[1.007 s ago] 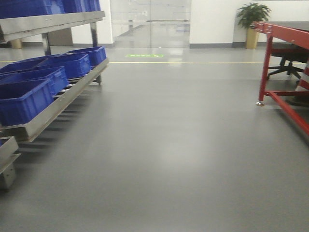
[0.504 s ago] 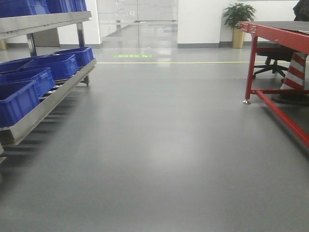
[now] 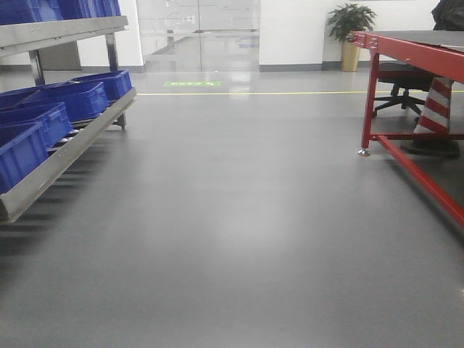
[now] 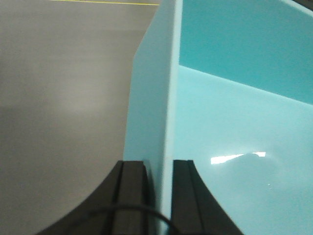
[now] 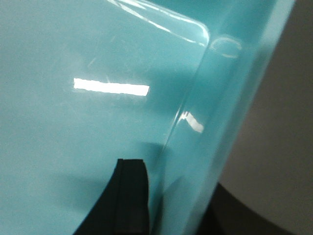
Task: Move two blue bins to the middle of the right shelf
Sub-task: 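Drive across the floor carrying the bin in both grippers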
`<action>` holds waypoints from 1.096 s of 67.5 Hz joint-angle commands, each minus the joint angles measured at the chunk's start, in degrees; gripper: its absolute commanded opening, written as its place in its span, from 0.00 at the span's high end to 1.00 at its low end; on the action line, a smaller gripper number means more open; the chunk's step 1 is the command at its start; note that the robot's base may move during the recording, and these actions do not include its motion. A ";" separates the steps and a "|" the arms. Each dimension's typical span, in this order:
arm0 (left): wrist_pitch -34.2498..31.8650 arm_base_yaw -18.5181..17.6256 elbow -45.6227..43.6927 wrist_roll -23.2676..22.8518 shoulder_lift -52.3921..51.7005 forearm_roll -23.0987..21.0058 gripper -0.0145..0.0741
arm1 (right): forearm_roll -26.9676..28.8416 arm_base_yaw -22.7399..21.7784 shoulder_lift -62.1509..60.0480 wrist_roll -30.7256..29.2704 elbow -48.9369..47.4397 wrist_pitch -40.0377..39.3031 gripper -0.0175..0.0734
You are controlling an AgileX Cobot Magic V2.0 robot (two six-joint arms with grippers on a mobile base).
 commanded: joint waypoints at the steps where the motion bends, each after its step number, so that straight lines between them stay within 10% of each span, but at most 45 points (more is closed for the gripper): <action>1: -4.47 0.15 -0.84 -1.49 -1.23 -1.96 0.96 | -1.97 -0.61 -0.34 -1.44 -0.56 -0.73 0.98; 74: -4.47 0.15 -0.84 -1.49 -1.23 -1.96 0.96 | -1.97 -0.61 -0.35 -1.44 -0.56 -0.84 0.98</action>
